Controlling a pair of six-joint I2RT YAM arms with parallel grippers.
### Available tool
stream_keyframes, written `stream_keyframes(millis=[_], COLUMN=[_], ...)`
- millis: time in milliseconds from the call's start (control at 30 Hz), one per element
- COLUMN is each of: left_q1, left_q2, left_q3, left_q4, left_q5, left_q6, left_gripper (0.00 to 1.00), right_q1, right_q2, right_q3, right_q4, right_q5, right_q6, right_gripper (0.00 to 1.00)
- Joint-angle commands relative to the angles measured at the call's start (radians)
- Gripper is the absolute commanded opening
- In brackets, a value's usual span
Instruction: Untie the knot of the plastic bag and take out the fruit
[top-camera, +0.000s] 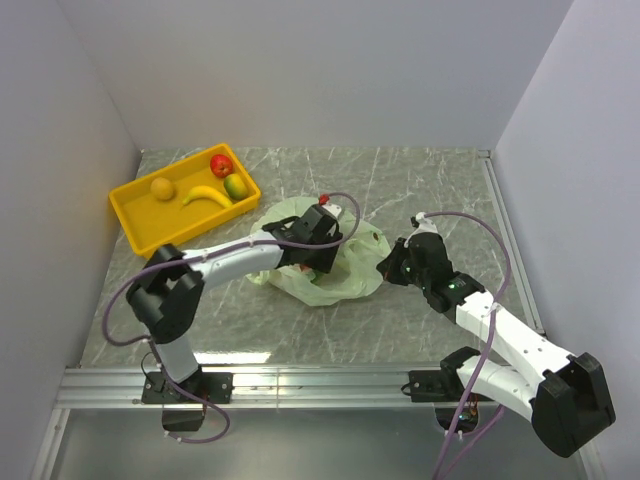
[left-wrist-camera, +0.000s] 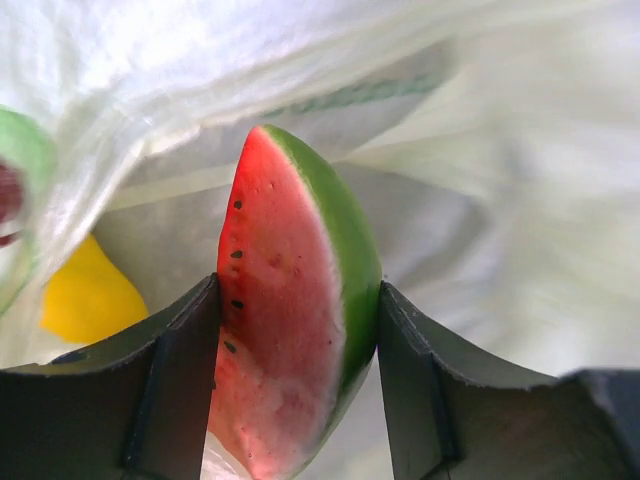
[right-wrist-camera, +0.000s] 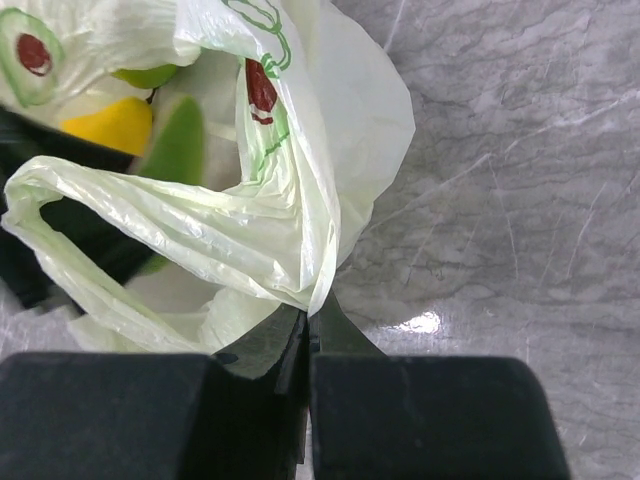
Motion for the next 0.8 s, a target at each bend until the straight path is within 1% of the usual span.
stream_keyframes(millis=[0, 167, 233, 267, 333, 367, 400, 467, 500, 567, 600, 633, 667, 700, 767], left_q1=[0.0, 0.009, 0.036, 0.05, 0.11, 0.136, 0.192, 0.246, 0.297, 0.34, 0.384, 0.406, 0.429, 0.463, 0.483], left_q2=[-0.123, -0.23, -0.269, -0.313, -0.359, -0.402, -0.421, -0.465, -0.474, -0.488, -0.49, -0.491, -0.493, -0.491, -0.479], left_q3=[0.014, -0.002, -0.023, -0.032, -0.06, -0.069, -0.071, -0.063, -0.06, -0.037, -0.032, -0.028, -0.031, -0.034, -0.032], left_q4=[0.031, 0.034, 0.047, 0.055, 0.084, 0.092, 0.104, 0.146, 0.161, 0.207, 0.227, 0.253, 0.32, 0.365, 0.431], left_q5=[0.074, 0.145, 0.207, 0.227, 0.27, 0.325, 0.367, 0.459, 0.479, 0.517, 0.549, 0.569, 0.592, 0.641, 0.666], left_q6=[0.015, 0.046, 0.047, 0.047, 0.035, 0.027, 0.02, -0.014, -0.026, -0.069, -0.089, -0.139, -0.17, -0.236, -0.287], left_gripper=[0.01, 0.01, 0.01, 0.01, 0.01, 0.01, 0.01, 0.01, 0.01, 0.01, 0.01, 0.01, 0.01, 0.01, 0.01], right_q1=[0.006, 0.006, 0.006, 0.006, 0.006, 0.006, 0.006, 0.005, 0.006, 0.006, 0.006, 0.006, 0.006, 0.006, 0.006], right_q2=[-0.017, -0.021, -0.025, -0.025, -0.029, -0.029, -0.032, -0.029, -0.029, -0.028, -0.023, -0.025, -0.023, -0.02, -0.012], right_q3=[0.009, -0.001, -0.007, -0.008, -0.016, -0.018, -0.019, -0.021, -0.021, -0.021, -0.019, -0.018, -0.018, -0.016, -0.011], right_q4=[0.012, 0.017, 0.018, 0.018, 0.02, 0.022, 0.02, 0.02, 0.023, 0.023, 0.026, 0.028, 0.029, 0.031, 0.031], right_q5=[0.015, 0.013, 0.015, 0.015, 0.013, 0.013, 0.015, 0.015, 0.015, 0.015, 0.013, 0.013, 0.015, 0.015, 0.015], right_q6=[0.005, 0.011, 0.014, 0.015, 0.017, 0.018, 0.018, 0.018, 0.018, 0.018, 0.018, 0.017, 0.017, 0.012, 0.009], right_gripper=[0.0, 0.0, 0.0, 0.0, 0.0, 0.0, 0.0, 0.0, 0.0, 0.0, 0.0, 0.0, 0.0, 0.0, 0.0])
